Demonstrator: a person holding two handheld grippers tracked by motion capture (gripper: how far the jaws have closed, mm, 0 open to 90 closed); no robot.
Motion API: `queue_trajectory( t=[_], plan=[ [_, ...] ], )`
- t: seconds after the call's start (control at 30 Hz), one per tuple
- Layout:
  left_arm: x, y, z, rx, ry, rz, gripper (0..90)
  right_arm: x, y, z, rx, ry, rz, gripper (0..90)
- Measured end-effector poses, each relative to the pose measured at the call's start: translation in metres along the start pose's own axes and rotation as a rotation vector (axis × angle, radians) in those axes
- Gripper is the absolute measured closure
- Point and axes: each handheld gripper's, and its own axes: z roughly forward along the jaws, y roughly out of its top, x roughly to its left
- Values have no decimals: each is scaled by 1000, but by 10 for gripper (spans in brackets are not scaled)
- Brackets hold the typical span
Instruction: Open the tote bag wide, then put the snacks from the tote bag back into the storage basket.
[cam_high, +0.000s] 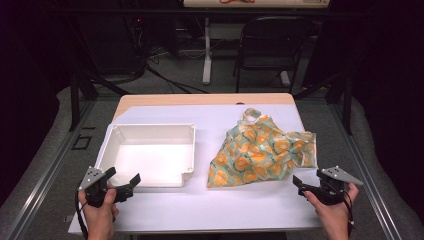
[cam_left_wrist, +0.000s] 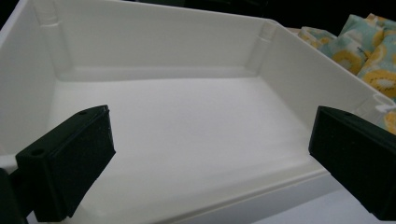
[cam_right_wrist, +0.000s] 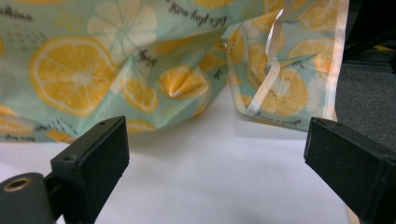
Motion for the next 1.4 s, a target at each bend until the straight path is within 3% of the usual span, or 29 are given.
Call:
queue_trajectory(
  t=[0.1, 0.23, 0.4, 0.5, 0.67, 0.77, 0.93, 1.13, 1.4],
  plan=[
    [-1, 2, 3, 7, 12, 20, 1, 1, 5, -2, -18, 8, 34, 59],
    [-3, 5, 10, 18, 2, 46, 1, 4, 9, -2, -22, -42, 14, 55],
    [-4, 7, 13, 18, -7, 75, 3, 8, 16, 1, -38, -54, -19, 39],
    [-3, 8, 12, 16, -17, 69, 3, 4, 24, 4, -45, -20, 37, 32],
    [-2, 8, 11, 19, -29, 73, 3, 7, 41, 5, -72, -27, 3, 25],
    [-7, 8, 7, 18, -23, 99, 3, 8, 48, 5, -70, -19, -5, 17],
    [-15, 8, 5, 12, -42, 85, 3, 13, 67, 7, -48, 1, -43, 0],
    [-32, 15, 9, 25, -105, 100, 2, 16, 87, 14, -61, 31, -30, 0],
    [-55, 29, 14, 5, -157, 132, 4, 16, 104, 28, -49, 27, -45, 0]
  ],
)
